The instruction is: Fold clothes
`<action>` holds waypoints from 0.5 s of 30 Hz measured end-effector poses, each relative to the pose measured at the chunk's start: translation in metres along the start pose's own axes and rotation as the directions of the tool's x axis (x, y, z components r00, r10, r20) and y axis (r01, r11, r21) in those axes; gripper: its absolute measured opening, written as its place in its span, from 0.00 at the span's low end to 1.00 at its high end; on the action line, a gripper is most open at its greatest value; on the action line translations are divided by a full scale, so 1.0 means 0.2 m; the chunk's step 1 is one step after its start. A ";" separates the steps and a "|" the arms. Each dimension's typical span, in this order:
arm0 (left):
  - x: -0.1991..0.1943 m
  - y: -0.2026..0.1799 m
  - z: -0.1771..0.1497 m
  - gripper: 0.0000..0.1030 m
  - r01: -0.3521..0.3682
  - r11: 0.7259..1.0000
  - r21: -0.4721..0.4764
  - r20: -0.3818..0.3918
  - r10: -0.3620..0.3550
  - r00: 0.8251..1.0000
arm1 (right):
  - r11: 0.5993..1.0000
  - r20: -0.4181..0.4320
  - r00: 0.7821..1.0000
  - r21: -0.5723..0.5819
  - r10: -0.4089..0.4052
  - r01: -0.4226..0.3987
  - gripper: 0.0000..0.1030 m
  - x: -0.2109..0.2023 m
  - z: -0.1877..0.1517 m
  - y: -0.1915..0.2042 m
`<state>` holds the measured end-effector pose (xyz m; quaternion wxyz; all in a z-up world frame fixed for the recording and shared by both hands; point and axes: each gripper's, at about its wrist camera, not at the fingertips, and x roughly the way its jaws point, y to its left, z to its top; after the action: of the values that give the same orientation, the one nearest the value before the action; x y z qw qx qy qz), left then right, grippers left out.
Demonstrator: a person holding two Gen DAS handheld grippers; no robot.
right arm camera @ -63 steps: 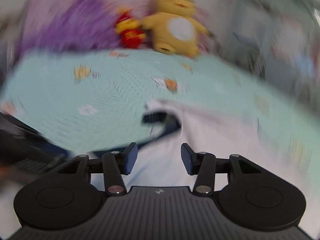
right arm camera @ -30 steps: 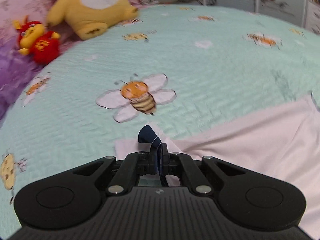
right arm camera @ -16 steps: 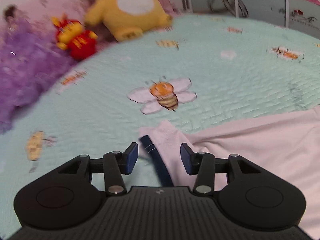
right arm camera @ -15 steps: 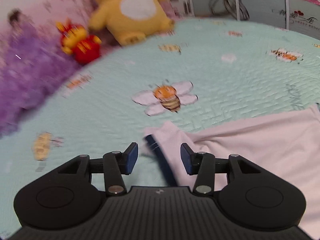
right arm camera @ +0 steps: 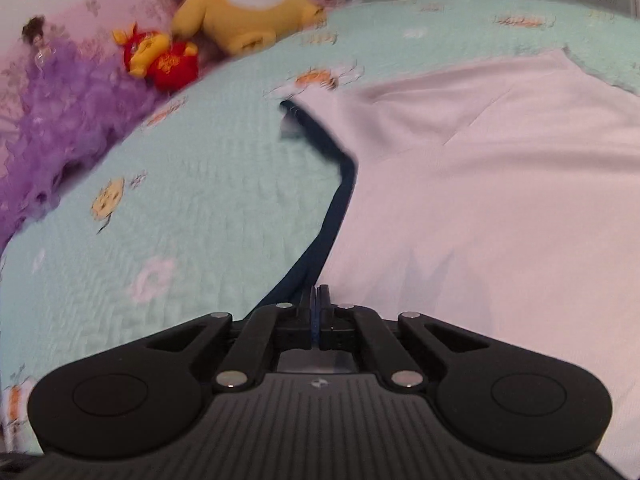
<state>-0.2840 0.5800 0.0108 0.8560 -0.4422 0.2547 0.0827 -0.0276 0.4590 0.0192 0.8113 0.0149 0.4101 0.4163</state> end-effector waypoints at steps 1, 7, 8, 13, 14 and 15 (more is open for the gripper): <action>-0.03 0.01 0.01 0.08 -0.002 1.000 -0.011 0.008 0.002 1.000 | 0.999 -0.001 1.000 0.038 0.004 -0.004 0.00 -0.02 0.01 -0.01; -0.28 0.03 -0.06 0.57 -0.003 0.998 0.068 0.040 0.000 0.999 | 0.998 0.057 0.997 0.033 0.043 -0.045 0.08 -0.46 -0.14 -0.03; -0.31 0.01 -0.09 0.58 -0.009 0.995 0.104 0.028 0.007 1.000 | 0.999 0.052 0.998 0.035 0.038 -0.040 0.09 -0.55 -0.21 -0.05; -0.39 -0.07 -0.30 0.59 -0.021 0.946 0.322 -0.053 0.041 0.998 | 0.994 0.069 0.998 0.112 -0.001 -0.007 0.13 -1.06 -0.63 -0.18; -0.41 -0.08 -0.34 0.59 -0.035 0.938 0.346 -0.045 0.054 0.998 | 0.994 0.078 0.997 0.110 -0.023 0.015 0.13 -1.17 -0.71 -0.20; -0.42 -0.09 -0.36 0.59 -0.053 0.934 0.353 -0.035 0.070 0.997 | 0.994 0.088 0.995 0.103 -0.053 0.044 0.16 -1.27 -0.79 -0.21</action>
<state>-0.3743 0.5188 0.0327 0.9120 -0.2756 0.2993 0.0520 -0.1874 0.2070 0.0656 0.8372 0.0650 0.3936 0.3741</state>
